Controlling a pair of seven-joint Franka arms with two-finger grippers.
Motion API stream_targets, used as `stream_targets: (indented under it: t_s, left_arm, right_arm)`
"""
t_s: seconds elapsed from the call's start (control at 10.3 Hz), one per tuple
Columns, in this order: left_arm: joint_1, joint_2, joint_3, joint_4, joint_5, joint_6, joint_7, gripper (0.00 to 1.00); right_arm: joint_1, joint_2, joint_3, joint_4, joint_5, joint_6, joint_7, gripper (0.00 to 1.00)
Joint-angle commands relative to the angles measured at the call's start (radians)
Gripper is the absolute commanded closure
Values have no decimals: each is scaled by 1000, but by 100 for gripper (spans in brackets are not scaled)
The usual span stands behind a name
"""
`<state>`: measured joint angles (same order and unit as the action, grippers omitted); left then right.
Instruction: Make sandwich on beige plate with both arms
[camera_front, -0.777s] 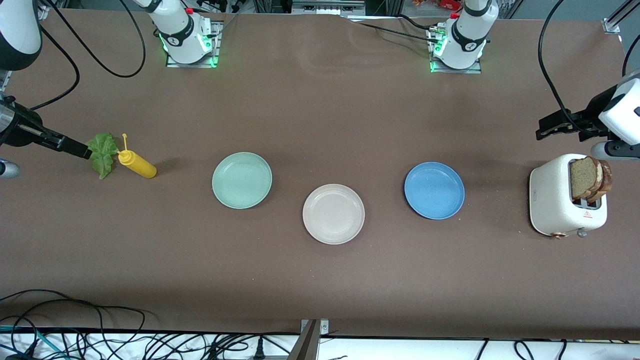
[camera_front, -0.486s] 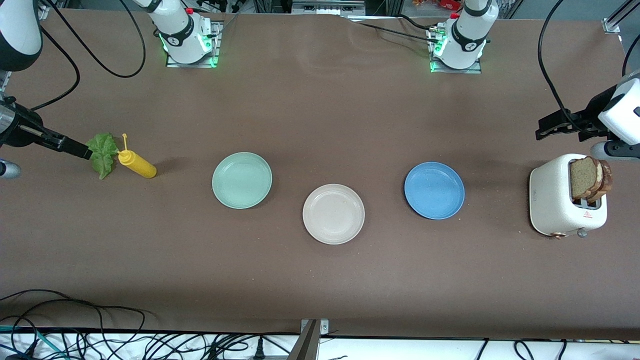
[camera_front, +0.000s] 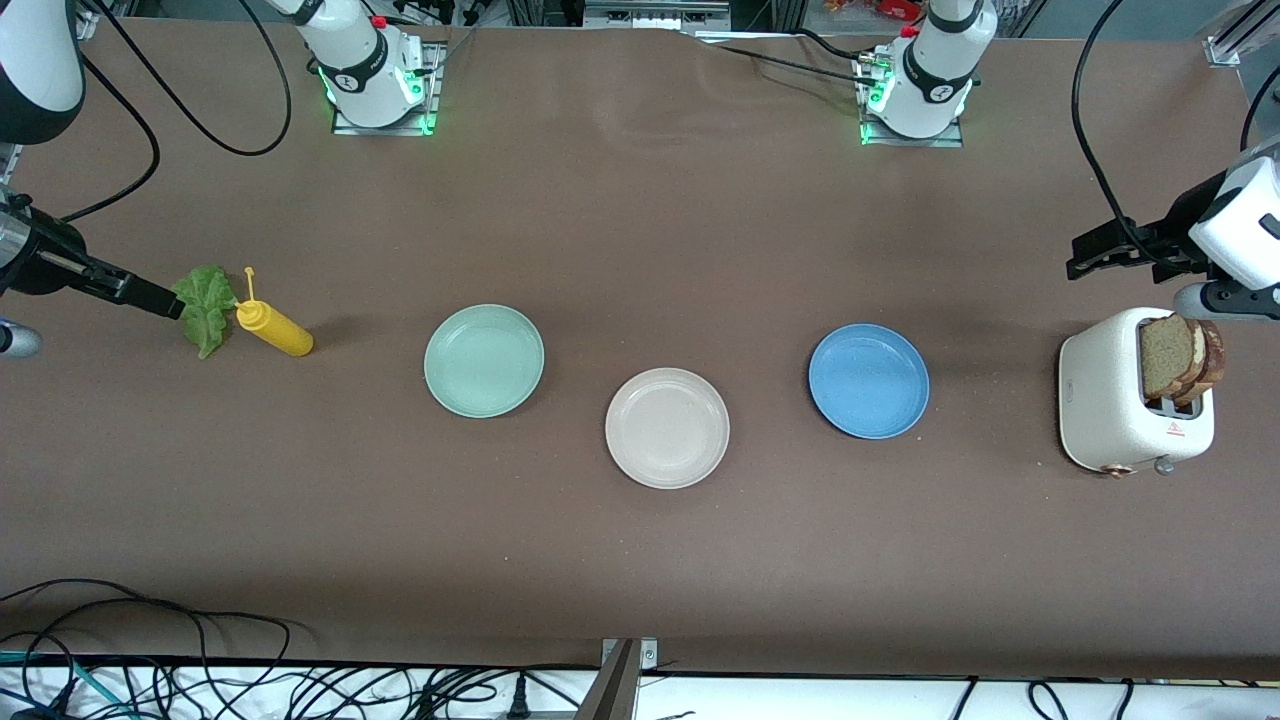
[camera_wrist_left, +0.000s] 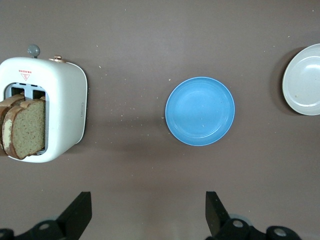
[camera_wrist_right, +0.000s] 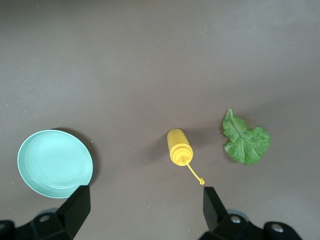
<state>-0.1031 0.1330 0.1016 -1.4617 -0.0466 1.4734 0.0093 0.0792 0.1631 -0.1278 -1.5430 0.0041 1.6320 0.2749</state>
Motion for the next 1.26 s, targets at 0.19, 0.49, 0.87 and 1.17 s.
stream_targets:
  t_s: [0.19,0.49,0.87,1.17]
  left_arm:
    - [-4,-19,-10,-22,19,15,8,0]
    - [-4,-19,-10,-22,19,16,6,0]
    - [-4,-18,-10,-22,19,16,6,0]
    - [-4,-18,-10,-22,19,16,6,0]
  right_arm:
    - [-9,4,-1,11,5,0,7,0]
    - [-6,4,-1,7,4,-9,15,0]
    - [-9,4,-3,6,-9,-11,7,0]
    - [-9,3,-6,7,-13,-11,10,0]
